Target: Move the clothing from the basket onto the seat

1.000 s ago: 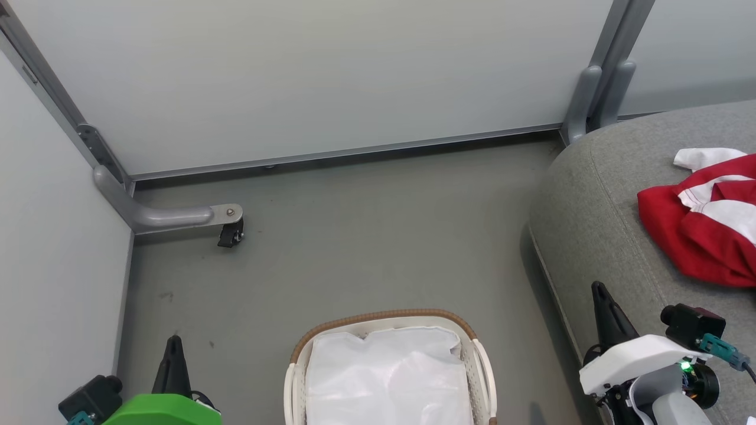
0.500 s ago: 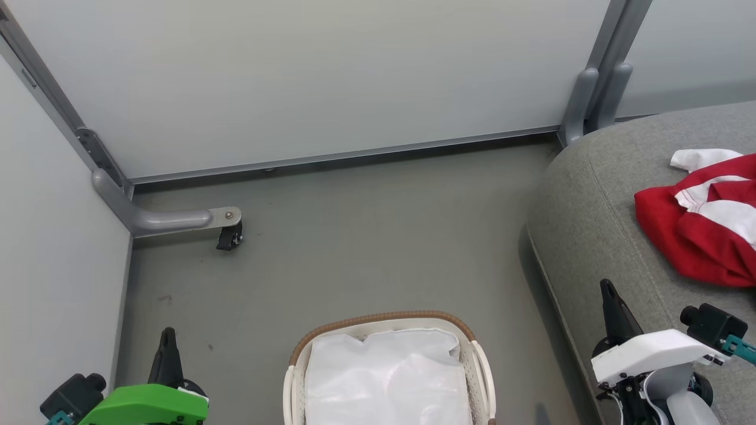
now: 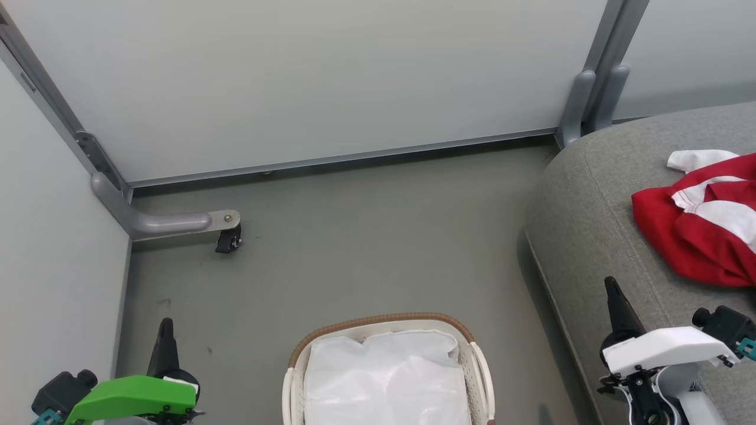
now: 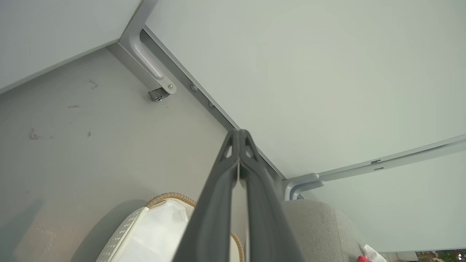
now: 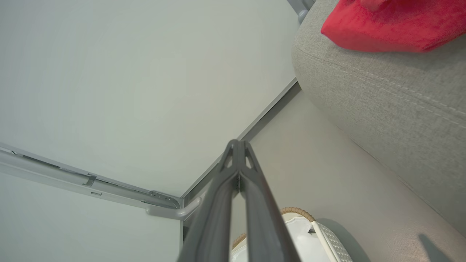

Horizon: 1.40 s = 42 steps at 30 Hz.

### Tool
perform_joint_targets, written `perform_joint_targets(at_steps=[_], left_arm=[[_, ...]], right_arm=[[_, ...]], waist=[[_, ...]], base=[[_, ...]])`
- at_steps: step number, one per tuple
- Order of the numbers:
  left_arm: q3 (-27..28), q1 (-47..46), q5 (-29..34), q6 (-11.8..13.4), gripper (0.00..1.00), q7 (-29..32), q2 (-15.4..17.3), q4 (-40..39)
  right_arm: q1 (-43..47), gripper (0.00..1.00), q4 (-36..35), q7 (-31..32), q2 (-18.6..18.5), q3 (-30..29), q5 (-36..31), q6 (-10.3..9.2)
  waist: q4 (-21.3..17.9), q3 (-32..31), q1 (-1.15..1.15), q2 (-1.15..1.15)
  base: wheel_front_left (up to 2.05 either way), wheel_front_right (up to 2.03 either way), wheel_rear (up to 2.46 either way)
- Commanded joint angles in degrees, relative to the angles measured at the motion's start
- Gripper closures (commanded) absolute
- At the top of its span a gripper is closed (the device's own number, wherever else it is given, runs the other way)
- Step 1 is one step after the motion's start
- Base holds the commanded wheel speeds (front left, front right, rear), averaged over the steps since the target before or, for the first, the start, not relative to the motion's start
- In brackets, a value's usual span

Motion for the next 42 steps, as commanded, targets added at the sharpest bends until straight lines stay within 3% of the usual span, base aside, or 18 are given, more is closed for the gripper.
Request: perform_joint_targets(at_steps=[1, 42], left_arm=[[0.39, -1.61, -1.66, -0.09, 1.00, 0.37, 0.33, -0.98], [1.90, -3.05, -22.25, -0.16, 1.00, 6.40, 0.40, -4.26]], right_arm=[[-0.21, 1.00, -0.92, 0.39, -0.39, -0.36, 1.85, -0.02], [0.25, 1.00, -3.29, 6.42, -0.60, -2.04, 26.16, -0.03]], waist=[[-0.02, -0.03, 0.00, 0.00], [-0.71, -1.12, 0.00, 0.00]], base=[[0.00, 0.00, 0.00], [0.00, 0.00, 0.00]])
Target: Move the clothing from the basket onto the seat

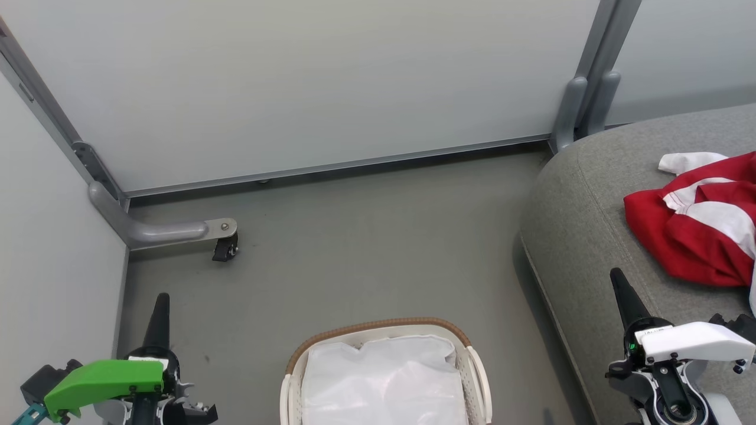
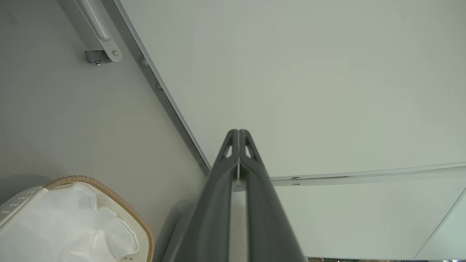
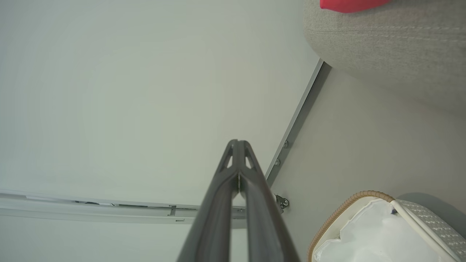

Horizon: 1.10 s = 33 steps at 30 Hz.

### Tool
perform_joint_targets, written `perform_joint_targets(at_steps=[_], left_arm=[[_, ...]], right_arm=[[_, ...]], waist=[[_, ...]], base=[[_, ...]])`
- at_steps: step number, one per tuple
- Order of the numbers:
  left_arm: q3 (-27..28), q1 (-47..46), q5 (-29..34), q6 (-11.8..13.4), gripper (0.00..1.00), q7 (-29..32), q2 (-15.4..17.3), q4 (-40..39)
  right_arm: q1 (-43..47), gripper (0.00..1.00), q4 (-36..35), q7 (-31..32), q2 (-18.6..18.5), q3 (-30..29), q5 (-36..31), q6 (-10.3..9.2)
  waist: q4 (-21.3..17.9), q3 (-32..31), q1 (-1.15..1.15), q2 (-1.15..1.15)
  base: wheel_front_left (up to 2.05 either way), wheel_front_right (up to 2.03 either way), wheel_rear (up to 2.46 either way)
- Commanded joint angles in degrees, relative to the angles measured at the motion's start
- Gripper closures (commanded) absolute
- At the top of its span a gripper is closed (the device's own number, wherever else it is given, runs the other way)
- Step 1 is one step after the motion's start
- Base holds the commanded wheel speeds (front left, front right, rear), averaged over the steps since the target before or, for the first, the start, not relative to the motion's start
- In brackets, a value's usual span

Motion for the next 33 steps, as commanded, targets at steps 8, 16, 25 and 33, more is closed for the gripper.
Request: perform_joint_targets(at_steps=[8, 16, 25, 33], left_arm=[[0.53, -1.44, -4.12, -0.18, 1.00, 1.17, 0.37, -1.03], [0.76, -1.48, -7.19, -0.19, 1.00, 2.06, 0.38, -1.49], [0.98, -1.81, -10.39, -0.21, 1.00, 3.03, 0.40, -2.06], [1.16, -1.90, -13.10, -0.22, 1.00, 3.80, 0.41, -2.43]], right_arm=[[0.32, 1.00, -0.85, 1.26, -0.37, -0.55, 4.72, -0.03], [0.40, 1.00, -1.21, 2.10, -0.41, -0.78, 8.33, -0.03], [0.51, 1.00, -1.56, 3.14, -0.45, -1.04, 12.17, -0.03], [0.59, 1.00, -1.86, 3.87, -0.48, -1.26, 15.35, -0.03]], waist=[[-0.14, -0.22, 0.00, 0.00], [-0.28, -0.44, 0.00, 0.00], [-0.43, -0.68, 0.00, 0.00], [-0.56, -0.89, 0.00, 0.00]], base=[[0.00, 0.00, 0.00], [0.00, 0.00, 0.00], [0.00, 0.00, 0.00], [0.00, 0.00, 0.00]])
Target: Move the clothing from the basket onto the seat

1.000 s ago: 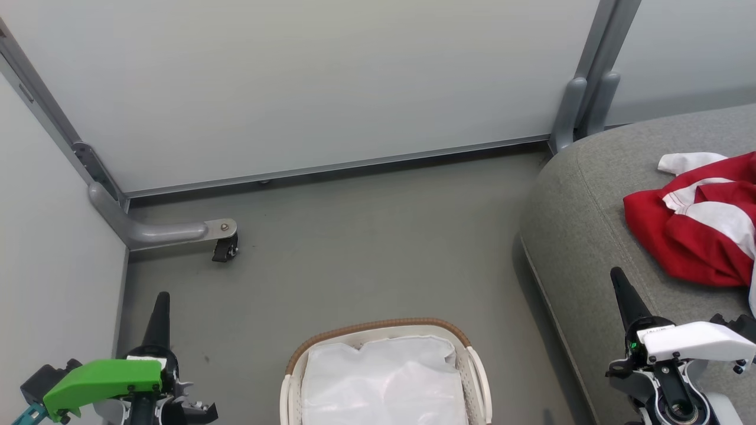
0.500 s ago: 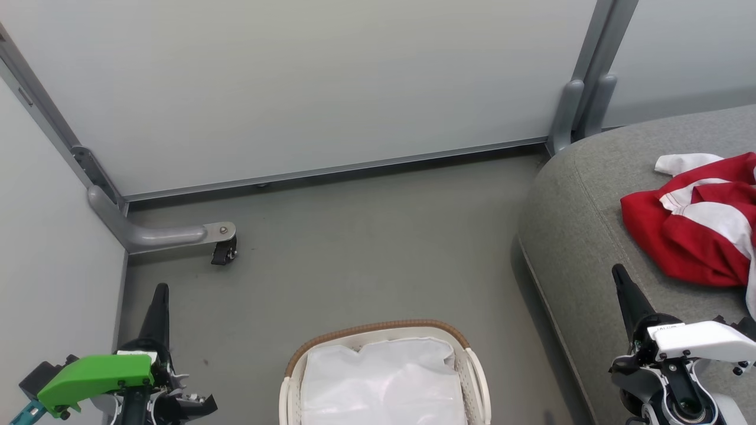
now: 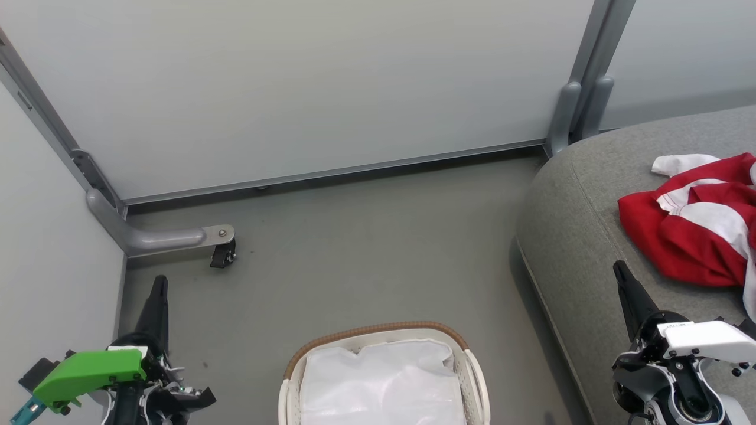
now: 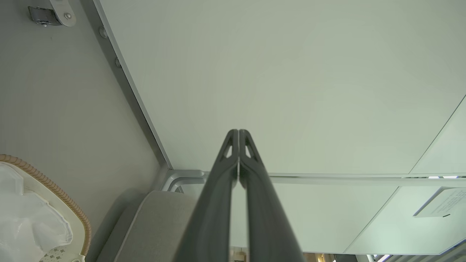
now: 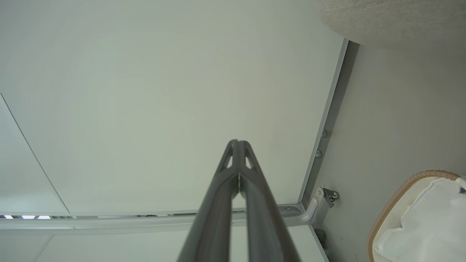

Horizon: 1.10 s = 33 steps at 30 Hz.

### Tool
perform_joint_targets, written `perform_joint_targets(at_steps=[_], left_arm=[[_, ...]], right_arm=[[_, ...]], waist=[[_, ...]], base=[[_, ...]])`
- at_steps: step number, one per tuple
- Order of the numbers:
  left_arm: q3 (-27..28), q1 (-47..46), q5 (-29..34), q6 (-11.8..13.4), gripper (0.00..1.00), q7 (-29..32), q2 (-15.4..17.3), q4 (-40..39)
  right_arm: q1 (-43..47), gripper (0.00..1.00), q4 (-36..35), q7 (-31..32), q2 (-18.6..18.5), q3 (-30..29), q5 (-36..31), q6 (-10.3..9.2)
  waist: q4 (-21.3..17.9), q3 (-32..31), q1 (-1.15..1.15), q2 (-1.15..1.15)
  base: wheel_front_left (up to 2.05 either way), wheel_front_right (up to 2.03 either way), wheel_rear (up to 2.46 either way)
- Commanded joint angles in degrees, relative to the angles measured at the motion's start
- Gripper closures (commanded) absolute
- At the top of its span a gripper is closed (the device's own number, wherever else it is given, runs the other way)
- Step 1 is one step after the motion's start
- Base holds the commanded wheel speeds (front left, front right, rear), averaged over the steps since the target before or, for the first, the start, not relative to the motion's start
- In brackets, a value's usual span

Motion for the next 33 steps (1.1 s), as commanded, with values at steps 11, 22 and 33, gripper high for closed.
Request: perform_joint_targets(at_steps=[11, 22, 33], left_arm=[[0.18, -0.66, -0.45, -0.22, 1.00, 0.25, 0.36, -0.15], [0.18, -0.66, -0.45, -0.22, 1.00, 0.24, 0.36, -0.16], [0.17, -0.66, -0.45, -0.22, 1.00, 0.24, 0.37, -0.16]], right_arm=[[0.59, 1.00, -0.23, 0.12, -0.35, -0.16, 0.51, -0.02], [0.59, 1.00, -0.23, 0.12, -0.34, -0.15, 0.52, -0.02], [0.59, 1.00, -0.23, 0.12, -0.34, -0.15, 0.52, -0.02]], waist=[[-0.01, -0.02, 0.00, 0.00], [-0.01, -0.02, 0.00, 0.00], [-0.01, -0.02, 0.00, 0.00]], base=[[0.00, 0.00, 0.00], [0.00, 0.00, 0.00], [0.00, 0.00, 0.00]])
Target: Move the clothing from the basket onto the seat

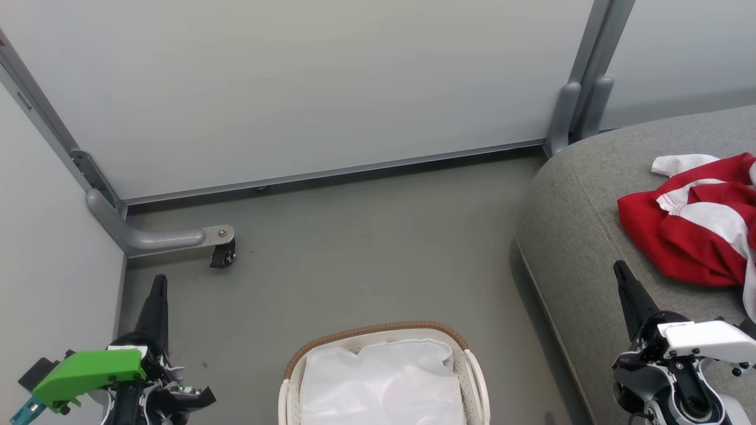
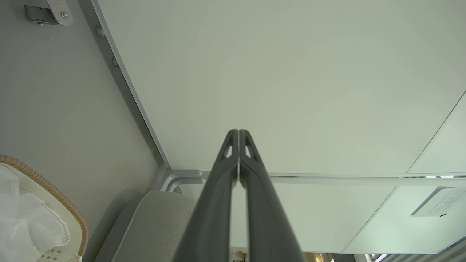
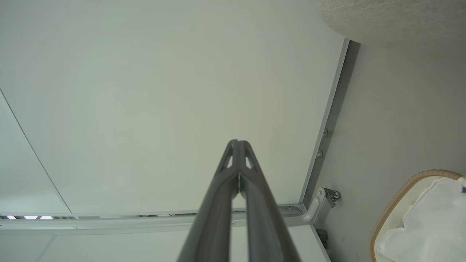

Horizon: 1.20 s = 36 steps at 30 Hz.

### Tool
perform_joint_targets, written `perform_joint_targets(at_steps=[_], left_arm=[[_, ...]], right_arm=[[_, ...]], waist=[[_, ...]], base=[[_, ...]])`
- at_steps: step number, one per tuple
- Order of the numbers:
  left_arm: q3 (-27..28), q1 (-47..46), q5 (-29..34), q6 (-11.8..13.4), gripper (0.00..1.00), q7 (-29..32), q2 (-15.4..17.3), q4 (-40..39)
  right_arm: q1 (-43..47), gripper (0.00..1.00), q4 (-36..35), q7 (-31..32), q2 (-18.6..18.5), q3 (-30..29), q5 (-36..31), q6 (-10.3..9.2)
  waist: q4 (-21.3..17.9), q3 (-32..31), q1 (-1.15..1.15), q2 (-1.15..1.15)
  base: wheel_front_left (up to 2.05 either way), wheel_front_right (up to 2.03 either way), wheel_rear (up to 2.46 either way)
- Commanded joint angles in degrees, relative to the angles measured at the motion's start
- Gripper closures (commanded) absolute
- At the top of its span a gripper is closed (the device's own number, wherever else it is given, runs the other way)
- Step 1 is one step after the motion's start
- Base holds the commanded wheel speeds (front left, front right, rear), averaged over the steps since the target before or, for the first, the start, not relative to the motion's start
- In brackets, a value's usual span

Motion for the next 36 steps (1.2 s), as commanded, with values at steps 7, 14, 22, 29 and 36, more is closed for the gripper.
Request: perform_joint_targets(at_steps=[7, 14, 22, 29, 36], left_arm=[[0.11, -0.52, -0.18, -0.22, 1.00, 0.18, 0.35, 0.00], [0.11, -0.52, -0.18, -0.22, 1.00, 0.18, 0.35, -0.02], [0.11, -0.52, -0.18, -0.22, 1.00, 0.17, 0.36, -0.02], [0.11, -0.52, -0.18, -0.23, 1.00, 0.17, 0.36, 0.00], [0.10, -0.52, -0.18, -0.23, 1.00, 0.17, 0.36, 0.00]], right_arm=[[0.59, 1.00, -0.15, 0.08, -0.32, -0.10, 0.19, -0.02], [0.59, 1.00, -0.15, 0.08, -0.32, -0.10, 0.19, -0.02], [0.59, 1.00, -0.15, 0.08, -0.32, -0.10, 0.19, -0.02], [0.59, 1.00, -0.15, 0.08, -0.32, -0.10, 0.20, -0.02], [0.59, 1.00, -0.15, 0.07, -0.32, -0.10, 0.20, -0.02]], waist=[[0.00, 0.00, 0.00, 0.00], [0.00, 0.00, 0.00, 0.00], [0.00, 0.00, 0.00, 0.00], [0.00, 0.00, 0.00, 0.00], [0.00, 0.00, 0.00, 0.00]], base=[[0.00, 0.00, 0.00], [0.00, 0.00, 0.00], [0.00, 0.00, 0.00], [0.00, 0.00, 0.00], [0.00, 0.00, 0.00]])
